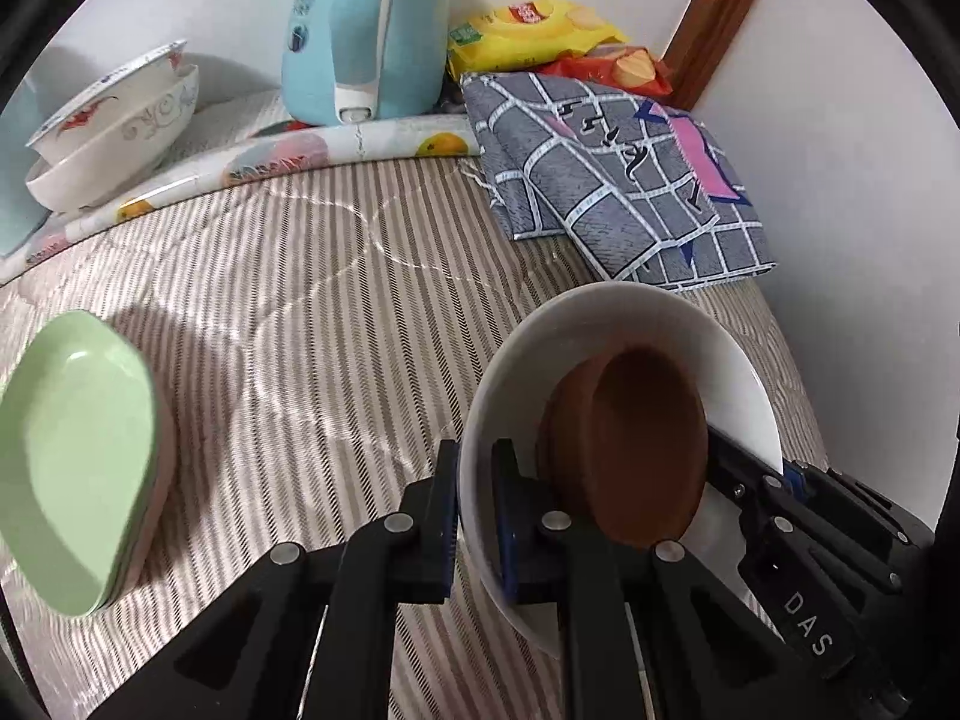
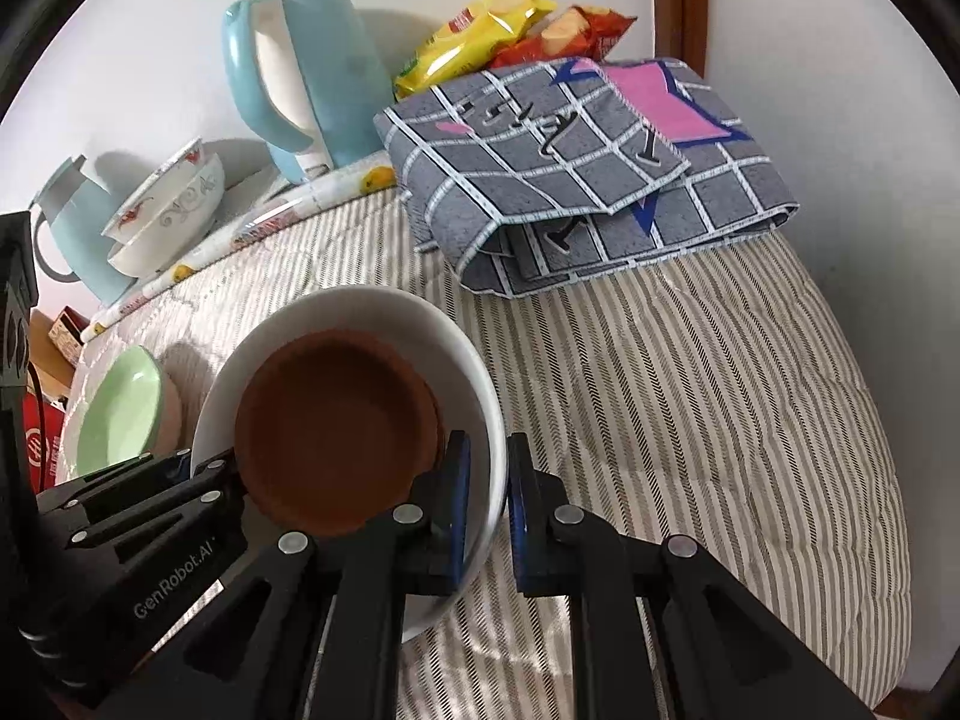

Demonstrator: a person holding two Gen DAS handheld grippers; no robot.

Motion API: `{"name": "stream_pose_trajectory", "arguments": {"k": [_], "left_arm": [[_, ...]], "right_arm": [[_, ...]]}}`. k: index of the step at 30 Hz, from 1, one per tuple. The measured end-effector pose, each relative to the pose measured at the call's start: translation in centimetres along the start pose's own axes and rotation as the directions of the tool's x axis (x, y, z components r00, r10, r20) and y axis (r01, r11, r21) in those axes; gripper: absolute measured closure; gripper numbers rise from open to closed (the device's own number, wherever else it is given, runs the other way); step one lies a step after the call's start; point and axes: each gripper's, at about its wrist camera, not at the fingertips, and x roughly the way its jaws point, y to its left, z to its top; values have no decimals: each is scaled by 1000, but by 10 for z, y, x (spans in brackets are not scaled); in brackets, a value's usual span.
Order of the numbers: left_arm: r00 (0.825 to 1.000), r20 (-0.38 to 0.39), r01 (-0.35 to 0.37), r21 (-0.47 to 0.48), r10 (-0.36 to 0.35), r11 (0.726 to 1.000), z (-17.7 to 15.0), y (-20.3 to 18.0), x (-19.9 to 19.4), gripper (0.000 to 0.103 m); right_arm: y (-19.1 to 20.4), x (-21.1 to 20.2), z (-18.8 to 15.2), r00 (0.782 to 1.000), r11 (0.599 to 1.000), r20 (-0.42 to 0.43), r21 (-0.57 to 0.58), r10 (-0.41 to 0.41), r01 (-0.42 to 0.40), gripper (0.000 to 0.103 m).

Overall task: Organize plates and bowls
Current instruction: 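Lift the white bowl with both tools and carry it toward the green plate stack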

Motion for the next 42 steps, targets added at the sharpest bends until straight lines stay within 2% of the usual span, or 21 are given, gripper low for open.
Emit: {"name": "stream_pose_trajectory", "arguments": {"k": [6, 22, 42], "left_arm": [[1000, 26, -8, -10, 8, 1000, -6, 10, -23, 92], [997, 72, 16, -15, -15, 1000, -24, 25, -68, 93], [990, 143, 6, -27, -2, 1000, -19, 62, -110, 93]], "right_arm": [[11, -17, -7, 999, 1000, 21, -9, 27, -27, 91], [37, -61, -25, 998, 1000, 65, -20, 18, -16, 91], [85, -88, -22, 992, 998, 120, -50, 46, -40, 91]]}}
